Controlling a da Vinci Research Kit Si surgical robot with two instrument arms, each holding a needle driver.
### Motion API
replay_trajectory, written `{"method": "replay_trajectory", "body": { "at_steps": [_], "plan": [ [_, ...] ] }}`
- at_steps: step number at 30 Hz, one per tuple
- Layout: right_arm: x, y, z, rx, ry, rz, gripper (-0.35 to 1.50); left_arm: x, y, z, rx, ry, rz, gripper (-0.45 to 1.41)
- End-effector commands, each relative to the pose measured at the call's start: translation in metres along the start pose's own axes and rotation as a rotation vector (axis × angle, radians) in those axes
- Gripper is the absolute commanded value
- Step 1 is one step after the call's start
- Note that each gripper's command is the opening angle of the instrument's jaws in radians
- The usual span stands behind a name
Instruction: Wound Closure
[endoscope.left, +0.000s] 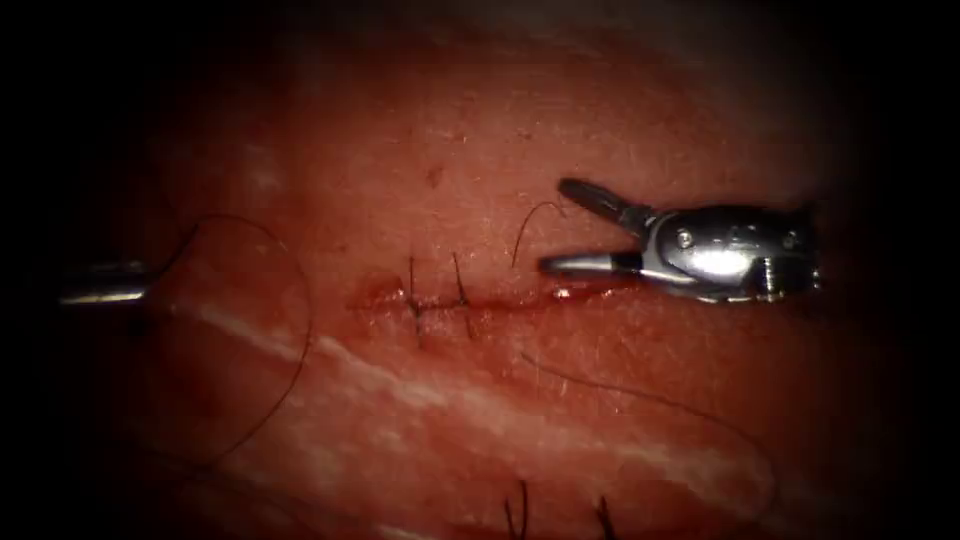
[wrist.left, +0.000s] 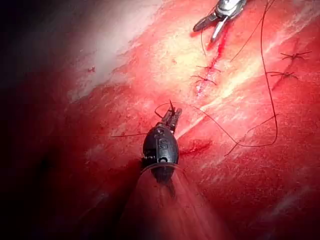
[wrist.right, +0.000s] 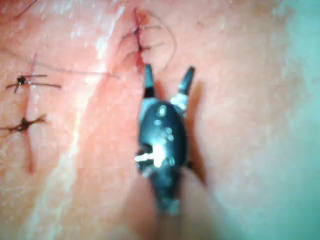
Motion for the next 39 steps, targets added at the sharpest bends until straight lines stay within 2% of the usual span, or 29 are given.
{"method": "replay_trajectory", "body": {
  "at_steps": [1,5,7,16,21,37,39],
  "plan": [
    [-0.0010,-0.0004,0.0011,0.021,0.009,0.026,0.51,-0.0007,0.0003,0.0007,-0.003,0.001,-0.002,-0.45],
    [-0.0009,-0.0001,0.0017,0.058,0.022,0.083,0.00,-0.0008,0.0003,0.0007,-0.003,0.001,-0.002,-0.45],
    [-0.0007,-0.0001,0.0020,0.089,0.030,0.123,-0.35,-0.0008,0.0003,0.0007,-0.002,0.001,-0.002,-0.45],
    [-0.0002,0.0002,0.0027,0.172,0.043,0.198,-0.35,-0.0009,0.0003,0.0008,-0.002,0.001,-0.001,-0.45],
    [0.0001,0.0010,0.0027,0.171,0.040,0.232,-0.35,-0.0009,0.0003,0.0008,-0.002,0.001,-0.001,-0.45],
    [0.0002,0.0012,0.0026,0.157,0.010,0.262,-0.35,-0.0009,0.0004,0.0011,-0.004,-0.004,0.000,-0.45],
    [0.0003,0.0009,0.0025,0.135,0.017,0.262,0.52,-0.0009,0.0004,0.0013,-0.003,-0.004,0.000,-0.45]
  ]
}}
